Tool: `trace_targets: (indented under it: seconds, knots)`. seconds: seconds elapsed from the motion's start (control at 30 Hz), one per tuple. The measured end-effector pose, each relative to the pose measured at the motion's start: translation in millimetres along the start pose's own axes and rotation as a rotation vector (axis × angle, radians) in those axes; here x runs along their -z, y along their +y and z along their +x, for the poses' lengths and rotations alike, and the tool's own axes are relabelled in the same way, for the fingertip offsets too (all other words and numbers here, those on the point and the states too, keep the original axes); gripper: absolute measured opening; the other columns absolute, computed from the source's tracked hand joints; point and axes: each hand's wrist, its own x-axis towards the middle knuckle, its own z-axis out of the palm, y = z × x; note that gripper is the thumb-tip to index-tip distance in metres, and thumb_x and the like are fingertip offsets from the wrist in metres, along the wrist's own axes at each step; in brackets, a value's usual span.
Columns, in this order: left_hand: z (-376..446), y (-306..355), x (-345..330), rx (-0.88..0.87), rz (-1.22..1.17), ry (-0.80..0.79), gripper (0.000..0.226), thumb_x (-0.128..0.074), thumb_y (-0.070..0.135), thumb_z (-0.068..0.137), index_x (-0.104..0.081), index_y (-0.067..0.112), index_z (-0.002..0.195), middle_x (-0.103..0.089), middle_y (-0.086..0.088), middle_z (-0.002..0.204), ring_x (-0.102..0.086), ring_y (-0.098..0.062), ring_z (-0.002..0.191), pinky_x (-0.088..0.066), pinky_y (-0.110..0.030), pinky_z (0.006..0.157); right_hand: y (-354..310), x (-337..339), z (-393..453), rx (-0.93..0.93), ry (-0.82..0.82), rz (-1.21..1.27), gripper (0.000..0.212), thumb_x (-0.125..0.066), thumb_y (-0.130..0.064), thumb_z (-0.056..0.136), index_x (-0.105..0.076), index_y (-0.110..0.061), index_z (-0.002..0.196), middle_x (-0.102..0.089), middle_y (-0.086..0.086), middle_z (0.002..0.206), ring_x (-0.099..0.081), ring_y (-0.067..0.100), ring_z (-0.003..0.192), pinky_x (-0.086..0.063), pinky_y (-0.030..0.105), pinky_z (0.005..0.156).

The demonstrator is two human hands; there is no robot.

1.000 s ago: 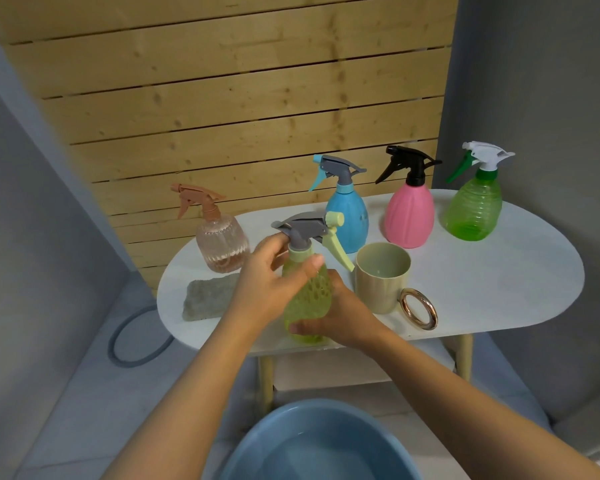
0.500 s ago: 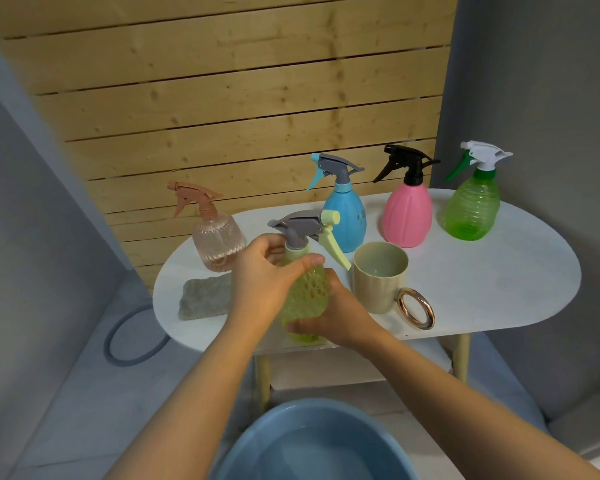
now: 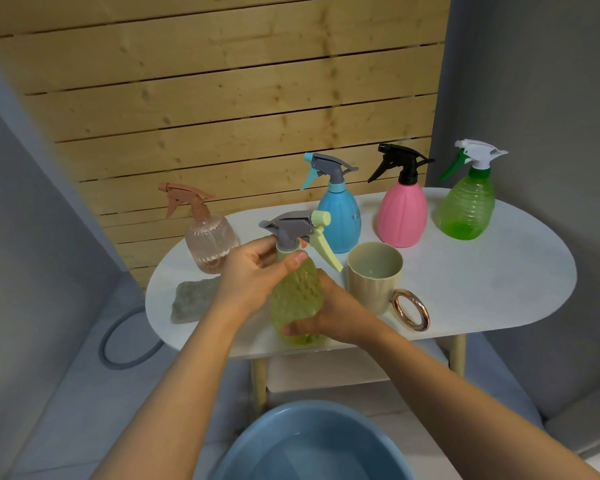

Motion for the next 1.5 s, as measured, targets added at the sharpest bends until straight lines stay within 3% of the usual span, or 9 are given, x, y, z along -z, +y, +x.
trace_targets:
  seconds: [0.13,0.23,0.4,0.47,0.57,0.67,0.8,1.23,1.5]
  knots:
    - [-0.3,-8.1,6.6,0.066,-0.007,-0.09,0.005,-0.069,0.021,0.082,-0.064,0.023,0.082,-0.068,0.018,0.072,-0.062,0.005,0.077,-0.048,-0.014,0.074,2.4,6.9,-1.2,-0.009,-0.097,0.087,0.07,-0.076,-0.007,0.076,-0.034,-0.038,0.122,-0.051,-0.013,0.12,-0.05,-0.008,0.105,-0.042,0.006,0.085]
    - [4.5,-26.7,25.6,0.228,0.091,-0.203,0.059,-0.072,0.06,0.065,-0.063,0.032,0.115,-0.066,0.005,0.116,-0.061,-0.013,0.11,-0.049,-0.036,0.094,2.7,6.6,3.2,-0.017,-0.05,0.102,0.069,-0.079,-0.006,0.071,-0.042,-0.033,0.122,-0.058,-0.009,0.118,-0.056,0.007,0.109,-0.047,0.023,0.093]
    - [-1.2,-38.5,49.3,0.552,-0.003,-0.327,0.095,-0.063,0.081,0.056,-0.049,0.031,0.134,-0.059,-0.001,0.129,-0.057,-0.024,0.118,-0.052,-0.046,0.092,3.5,-16.0,10.5,-0.026,0.249,0.048,0.067,-0.085,-0.026,0.059,-0.052,-0.019,0.116,-0.065,-0.005,0.107,-0.063,0.01,0.096,-0.052,0.033,0.084]
    - [0.0,-37.8,53.0,0.571,-0.068,-0.253,0.075,-0.053,0.072,0.077,-0.048,0.023,0.134,-0.057,-0.005,0.127,-0.057,-0.026,0.116,-0.054,-0.045,0.087,-3.8,-22.5,13.5,-0.017,0.385,0.058,0.065,-0.085,-0.029,0.059,-0.051,-0.019,0.112,-0.063,-0.005,0.104,-0.062,0.009,0.093,-0.053,0.029,0.078]
    - [2.1,-39.3,48.5,0.535,-0.016,-0.06,0.032,-0.045,0.024,0.1,-0.053,0.012,0.129,-0.061,-0.012,0.111,-0.062,-0.025,0.097,-0.055,-0.042,0.084,-19.1,-21.1,26.7,-0.026,0.569,-0.096,0.064,-0.084,-0.041,0.057,-0.047,-0.019,0.105,-0.056,-0.004,0.098,-0.057,0.012,0.086,-0.048,0.027,0.068]
    - [6.0,-49.4,38.6,0.387,0.146,-0.03,0.04,-0.041,-0.006,0.094,-0.053,0.011,0.129,-0.058,-0.009,0.107,-0.058,-0.019,0.087,-0.049,-0.031,0.073,-28.0,-18.8,49.7,-0.097,0.652,-0.163,0.065,-0.081,-0.048,0.058,-0.041,-0.02,0.101,-0.052,-0.003,0.1,-0.055,0.017,0.088,-0.043,0.03,0.066]
    - [22.2,-59.3,30.1,0.24,0.245,0.0,0.052,-0.041,-0.009,0.092,-0.045,0.015,0.138,-0.053,0.003,0.121,-0.056,-0.013,0.107,-0.046,-0.025,0.089,-29.7,-23.6,86.6,-0.144,0.731,-0.208,0.068,-0.08,-0.05,0.06,-0.042,-0.014,0.103,-0.05,0.002,0.106,-0.053,0.024,0.1,-0.046,0.036,0.073]
    - [93.6,-110.4,35.4,0.349,0.234,-0.157,0.059,-0.04,0.0,0.086,-0.047,0.027,0.137,-0.057,0.01,0.131,-0.053,-0.005,0.118,-0.042,-0.036,0.106,-11.1,-22.2,152.2,-0.275,0.807,-0.277,0.087,-0.074,-0.064,0.062,-0.041,-0.003,0.116,-0.046,0.011,0.121,-0.044,0.028,0.114,-0.042,0.038,0.089]
    - [101.9,-99.2,32.0,0.403,-0.205,0.082,0.063,-0.027,-0.016,0.084,-0.041,0.009,0.14,-0.053,-0.002,0.134,-0.057,-0.013,0.112,-0.049,-0.013,0.072,-3.2,-19.9,147.1,-0.169,0.669,-0.187,0.08,-0.061,-0.059,0.078,-0.029,-0.024,0.143,-0.041,0.011,0.127,-0.036,0.029,0.123,-0.037,0.038,0.096]
